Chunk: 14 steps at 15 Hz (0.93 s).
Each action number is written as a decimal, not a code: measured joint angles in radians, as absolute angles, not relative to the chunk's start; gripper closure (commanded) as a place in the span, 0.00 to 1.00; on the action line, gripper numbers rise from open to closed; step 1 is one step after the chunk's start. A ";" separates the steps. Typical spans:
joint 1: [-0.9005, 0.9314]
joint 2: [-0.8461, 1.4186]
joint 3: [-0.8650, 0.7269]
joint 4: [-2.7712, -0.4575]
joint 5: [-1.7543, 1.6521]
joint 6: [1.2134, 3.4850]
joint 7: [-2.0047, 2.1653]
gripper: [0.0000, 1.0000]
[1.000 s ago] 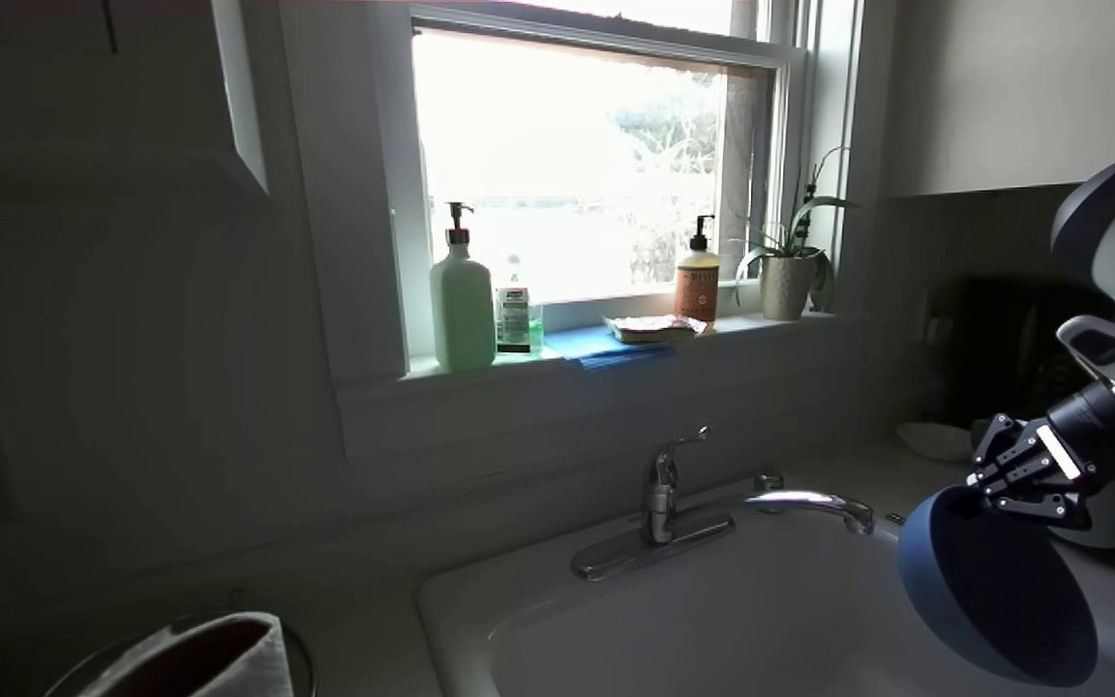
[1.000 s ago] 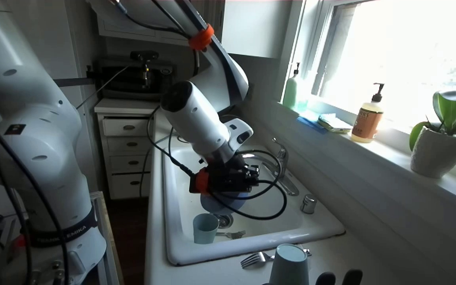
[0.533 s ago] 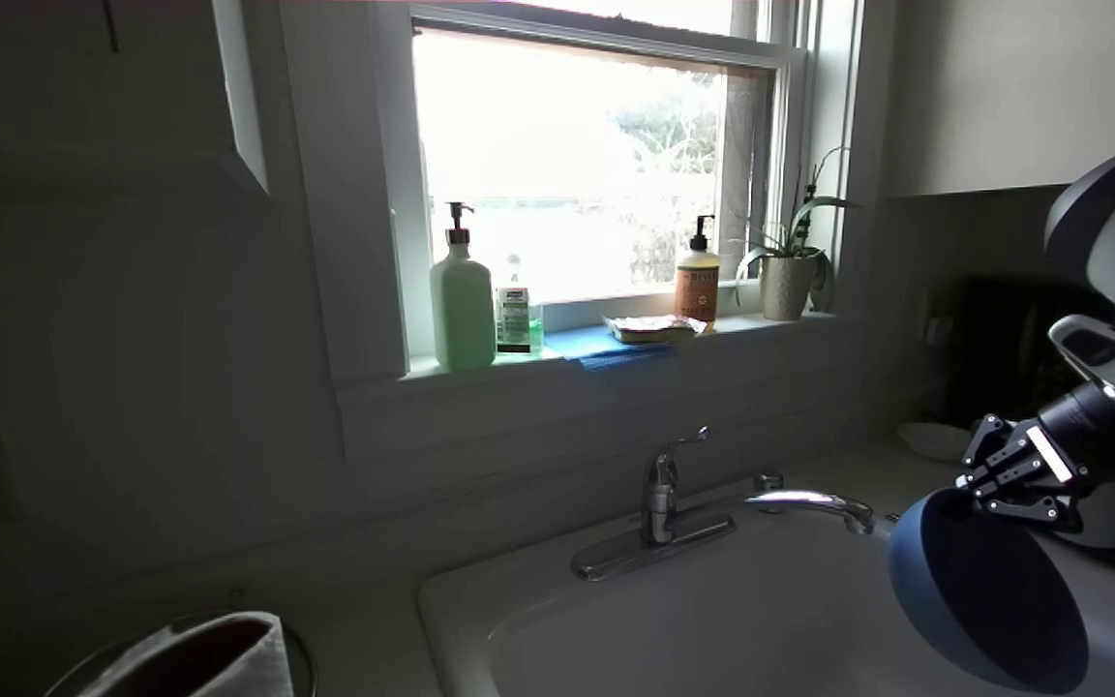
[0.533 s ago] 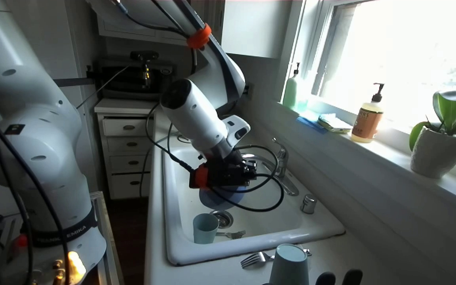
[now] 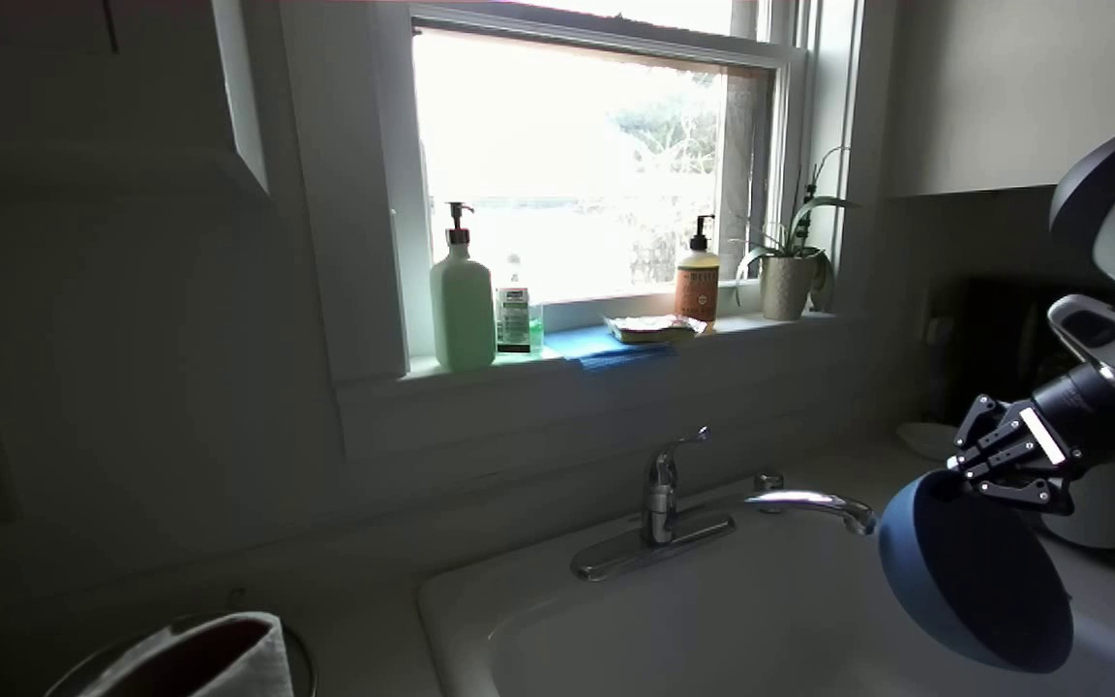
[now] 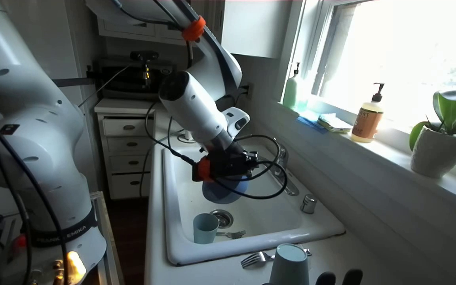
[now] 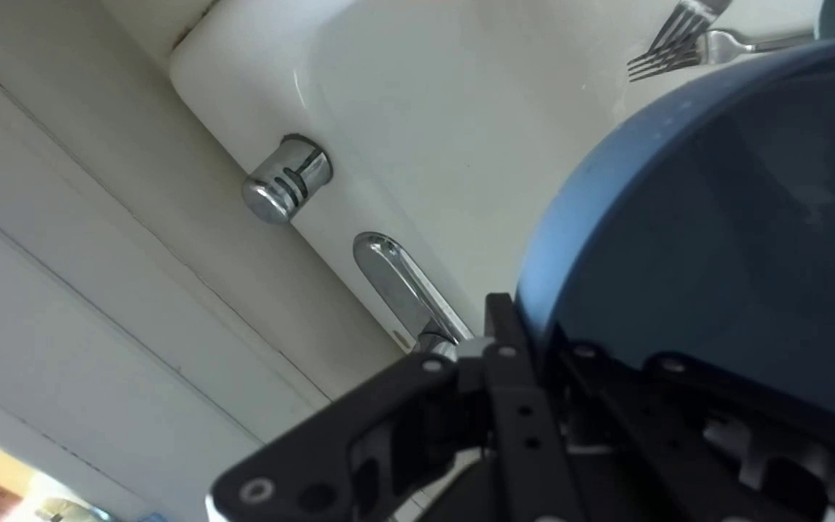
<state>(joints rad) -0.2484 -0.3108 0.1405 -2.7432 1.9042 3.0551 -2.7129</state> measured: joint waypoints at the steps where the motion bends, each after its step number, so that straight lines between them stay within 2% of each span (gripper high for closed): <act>1: -0.262 -0.317 0.156 -2.743 1.904 3.055 -2.713 0.99; 14: -0.477 -0.368 0.399 -2.743 1.904 3.047 -2.713 0.99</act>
